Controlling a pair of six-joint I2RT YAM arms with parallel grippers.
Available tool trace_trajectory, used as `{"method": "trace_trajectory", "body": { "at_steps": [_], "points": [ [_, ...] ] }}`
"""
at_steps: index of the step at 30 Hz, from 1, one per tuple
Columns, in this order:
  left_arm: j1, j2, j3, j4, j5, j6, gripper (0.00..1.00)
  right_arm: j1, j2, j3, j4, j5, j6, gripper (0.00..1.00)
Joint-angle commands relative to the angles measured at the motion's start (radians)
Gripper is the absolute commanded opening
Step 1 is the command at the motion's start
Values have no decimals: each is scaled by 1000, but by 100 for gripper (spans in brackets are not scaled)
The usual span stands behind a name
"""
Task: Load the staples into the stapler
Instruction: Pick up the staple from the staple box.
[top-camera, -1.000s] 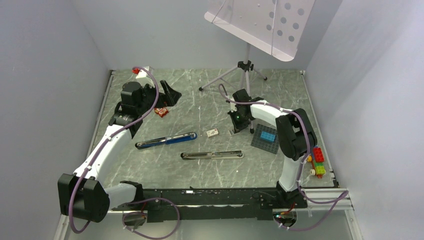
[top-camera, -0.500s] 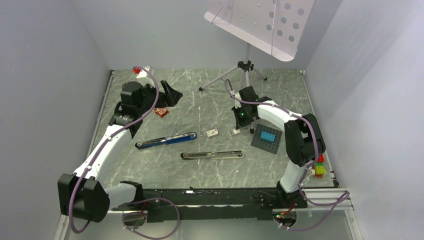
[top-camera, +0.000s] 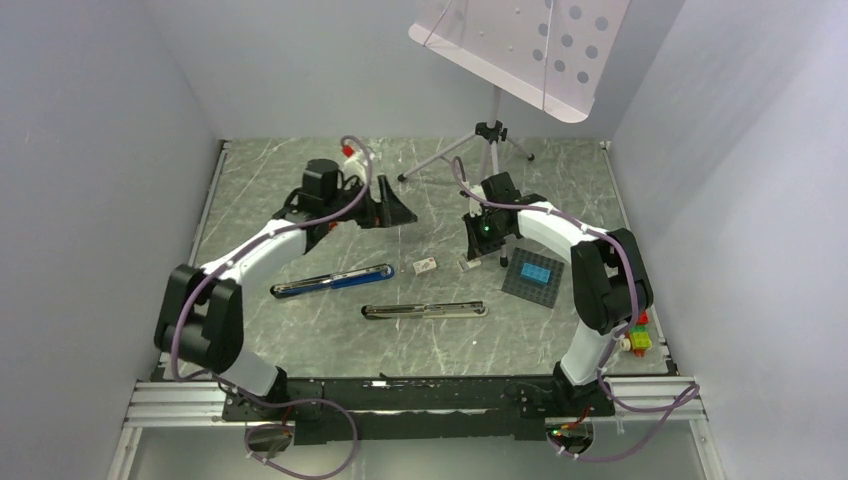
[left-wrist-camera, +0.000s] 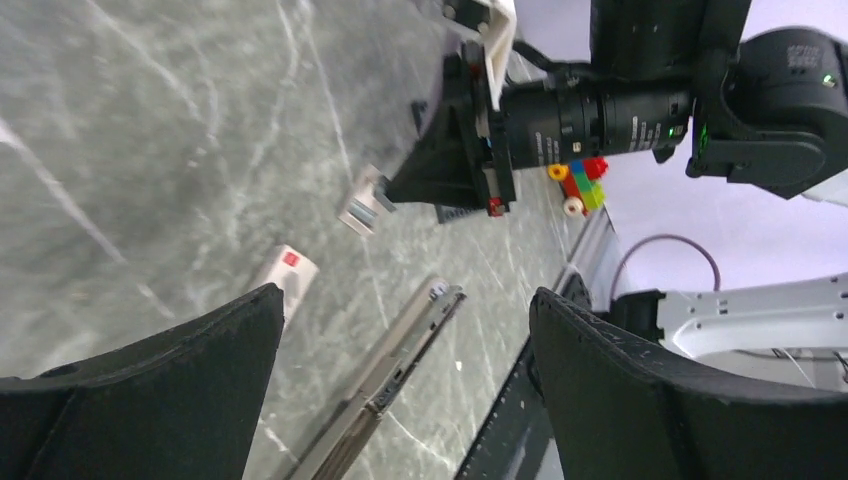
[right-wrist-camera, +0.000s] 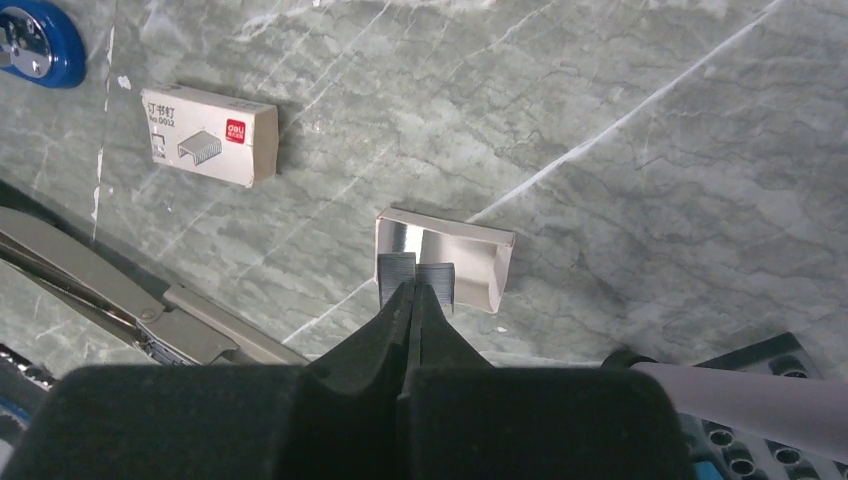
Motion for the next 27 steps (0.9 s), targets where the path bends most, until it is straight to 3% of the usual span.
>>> {"method": "trace_trajectory", "body": {
  "at_steps": [1, 9, 18, 27],
  "points": [
    [-74, 77, 94, -54, 77, -30, 95, -8, -39, -12, 35, -46, -6, 0],
    [-141, 283, 150, 56, 126, -185, 82, -16, -59, -10, 48, -116, 4, 0],
    [-200, 460, 87, 440, 126, -481, 66, -28, -58, 17, 15, -118, 50, 0],
    [-276, 531, 67, 478, 48, -581, 57, -42, -93, -8, 5, -98, 102, 0]
  ]
}}
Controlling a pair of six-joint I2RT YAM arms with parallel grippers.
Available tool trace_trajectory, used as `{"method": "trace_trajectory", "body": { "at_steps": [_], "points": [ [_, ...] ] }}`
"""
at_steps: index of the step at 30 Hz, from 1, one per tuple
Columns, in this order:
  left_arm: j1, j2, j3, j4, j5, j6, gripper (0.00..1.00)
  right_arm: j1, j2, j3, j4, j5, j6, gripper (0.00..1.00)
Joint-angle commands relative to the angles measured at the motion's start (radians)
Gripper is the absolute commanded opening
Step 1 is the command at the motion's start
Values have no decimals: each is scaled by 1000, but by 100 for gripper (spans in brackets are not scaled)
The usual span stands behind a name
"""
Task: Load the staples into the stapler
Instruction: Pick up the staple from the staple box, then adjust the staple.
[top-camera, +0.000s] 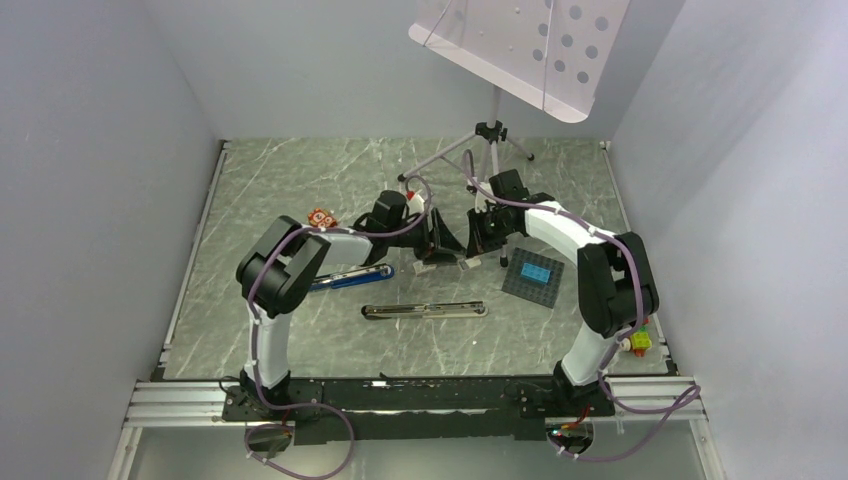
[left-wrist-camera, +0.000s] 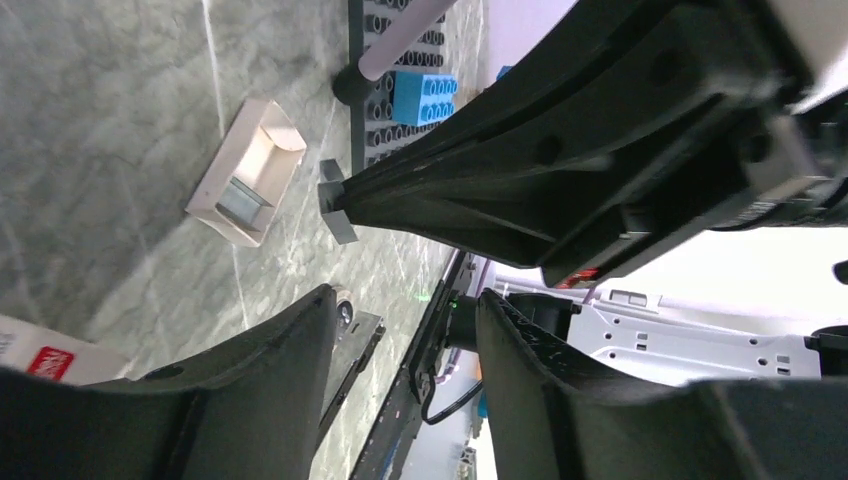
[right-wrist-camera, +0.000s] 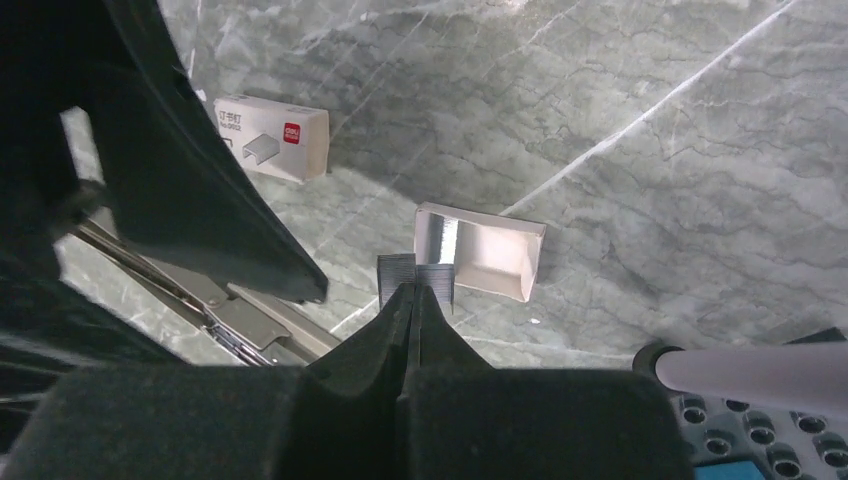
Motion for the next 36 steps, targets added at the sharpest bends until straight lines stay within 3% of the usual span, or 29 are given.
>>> {"method": "trace_trajectory", "body": {
  "at_steps": [1, 18, 36],
  "points": [
    [-21, 16, -26, 105, -42, -91, 56, -8, -72, 0, 3, 8, 45, 0],
    [-20, 96, -5, 254, -58, -182, 35, -9, -78, -21, 17, -34, 70, 0],
    [-21, 122, 22, 289, -38, -210, 28, -9, -83, -40, 29, -27, 80, 0]
  ]
}}
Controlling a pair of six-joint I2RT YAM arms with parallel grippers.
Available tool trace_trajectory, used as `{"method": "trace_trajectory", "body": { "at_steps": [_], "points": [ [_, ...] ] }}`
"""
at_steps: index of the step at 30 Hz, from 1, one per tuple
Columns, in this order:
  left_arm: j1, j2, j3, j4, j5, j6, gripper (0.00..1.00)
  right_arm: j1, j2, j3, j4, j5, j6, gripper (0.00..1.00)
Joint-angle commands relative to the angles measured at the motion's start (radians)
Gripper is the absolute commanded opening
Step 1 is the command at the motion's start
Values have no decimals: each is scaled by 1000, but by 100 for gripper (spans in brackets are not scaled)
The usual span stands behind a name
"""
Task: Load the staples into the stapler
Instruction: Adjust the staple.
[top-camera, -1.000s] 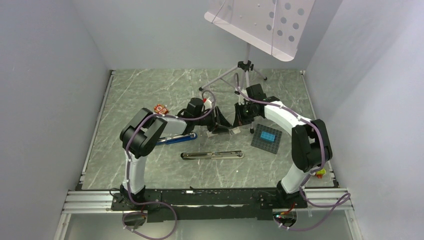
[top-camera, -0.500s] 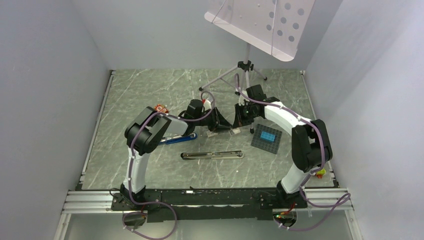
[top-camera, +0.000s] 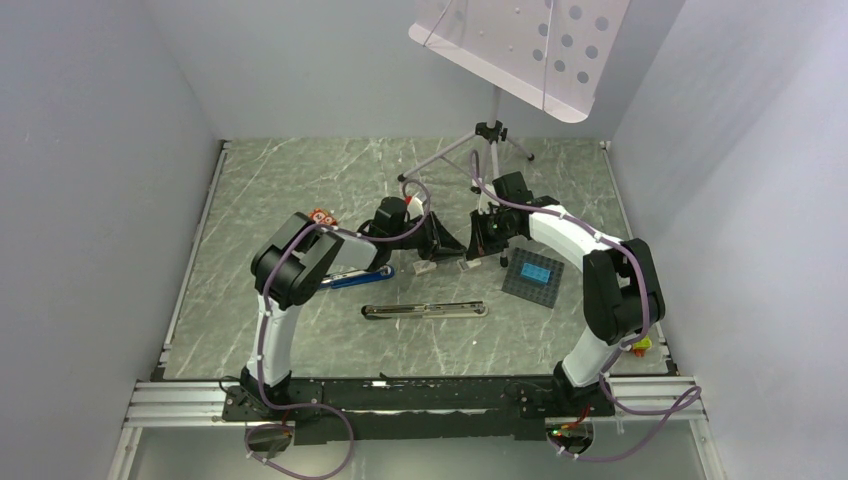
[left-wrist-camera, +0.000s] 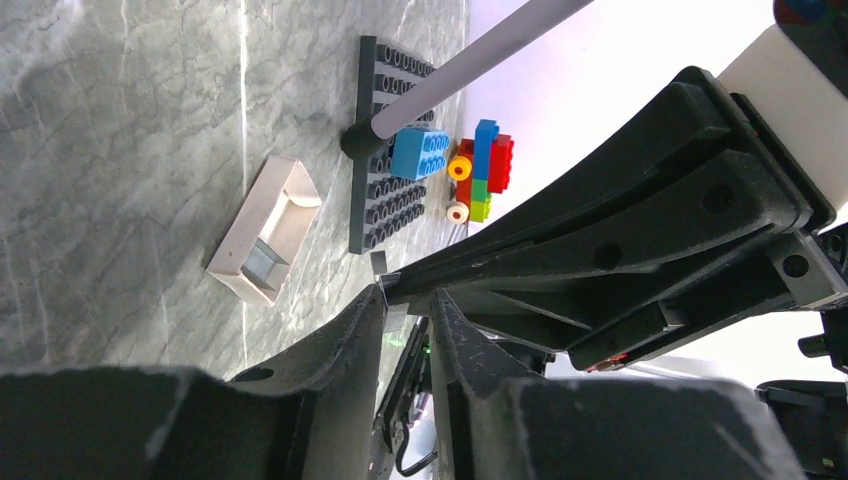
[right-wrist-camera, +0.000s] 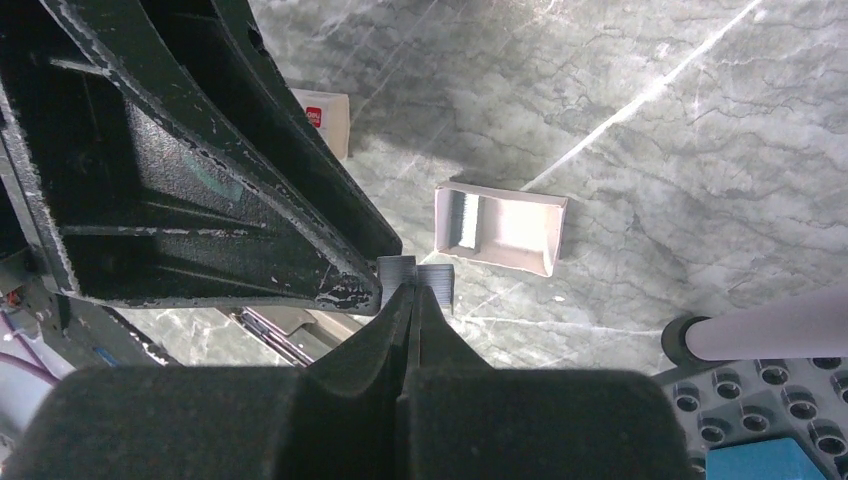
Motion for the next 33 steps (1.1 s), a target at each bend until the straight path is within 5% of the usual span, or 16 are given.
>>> {"method": "trace_trajectory", "body": {
  "at_steps": [1, 21, 33],
  "points": [
    [0, 19, 32, 75, 22, -24, 28, -3, -29, -2, 27, -6, 20, 0],
    [-1, 6, 22, 2, 35, 24, 27, -4, -28, 6, 34, 7, 27, 0],
    [-1, 25, 39, 31, 45, 6, 13, -4, -29, 0, 37, 3, 28, 0]
  ]
}}
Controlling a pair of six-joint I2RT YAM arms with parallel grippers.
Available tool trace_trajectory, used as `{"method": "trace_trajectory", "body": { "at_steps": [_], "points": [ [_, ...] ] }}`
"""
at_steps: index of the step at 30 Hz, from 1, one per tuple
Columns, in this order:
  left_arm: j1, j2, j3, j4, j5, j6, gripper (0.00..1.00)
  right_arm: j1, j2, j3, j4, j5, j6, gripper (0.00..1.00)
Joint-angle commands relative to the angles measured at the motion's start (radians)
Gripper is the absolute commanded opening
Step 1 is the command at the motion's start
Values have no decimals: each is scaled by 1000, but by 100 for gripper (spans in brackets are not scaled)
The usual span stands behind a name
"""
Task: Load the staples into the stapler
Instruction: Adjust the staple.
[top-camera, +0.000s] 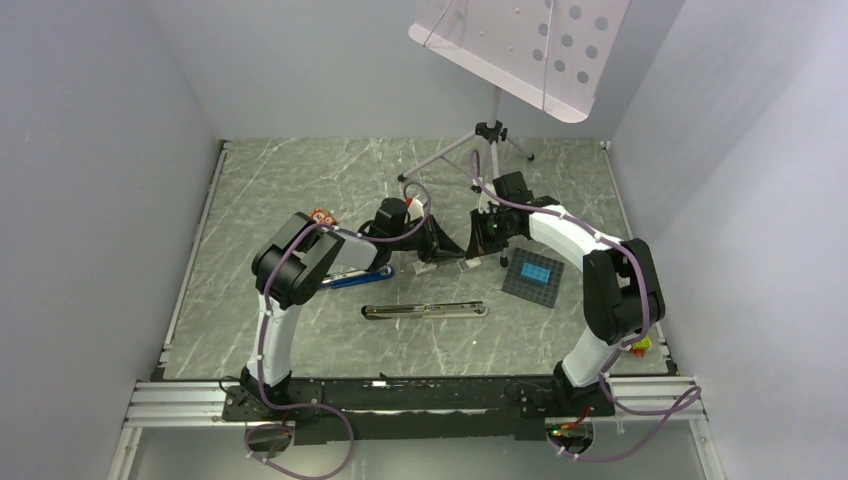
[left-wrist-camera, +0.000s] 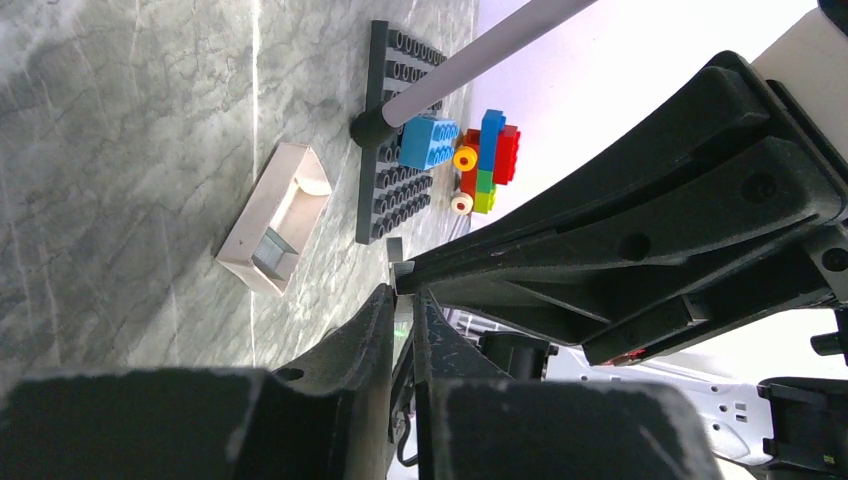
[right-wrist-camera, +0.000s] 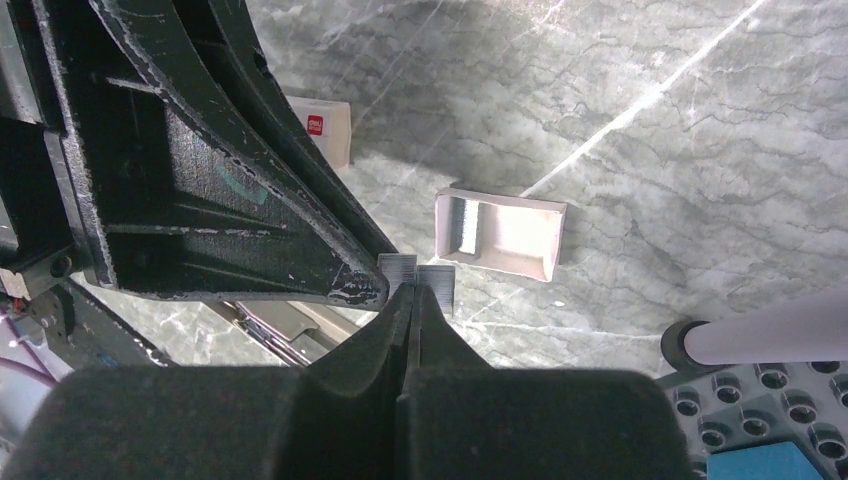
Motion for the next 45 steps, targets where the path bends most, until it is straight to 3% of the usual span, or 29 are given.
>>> {"method": "trace_trajectory", "body": {
  "at_steps": [1, 4, 9, 24, 28, 34, 39, 45],
  "points": [
    [-1, 14, 38, 48, 26, 1, 12, -3, -29, 2, 24, 0, 15, 0],
    [0, 13, 36, 51, 24, 1, 10, -5, -29, 3, 24, 1, 15, 0],
    [0, 2, 27, 39, 11, 10, 9, -5, -30, -1, 23, 9, 11, 12],
    [5, -24, 30, -34, -21, 70, 9, -12, -33, -8, 24, 27, 2, 13],
    [16, -50, 11, -13, -28, 85, 9, -19, -53, -8, 29, 7, -6, 19],
    [52, -134, -42, 7, -18, 157, 9, -25, -114, -18, 23, -59, -105, 33],
    [74, -237, -75, -100, -5, 312, 9, -26, -197, -87, 37, -214, -274, 45],
    [74, -347, -132, -175, 2, 398, 9, -22, -333, -237, 204, -398, -432, 47]
  ]
}}
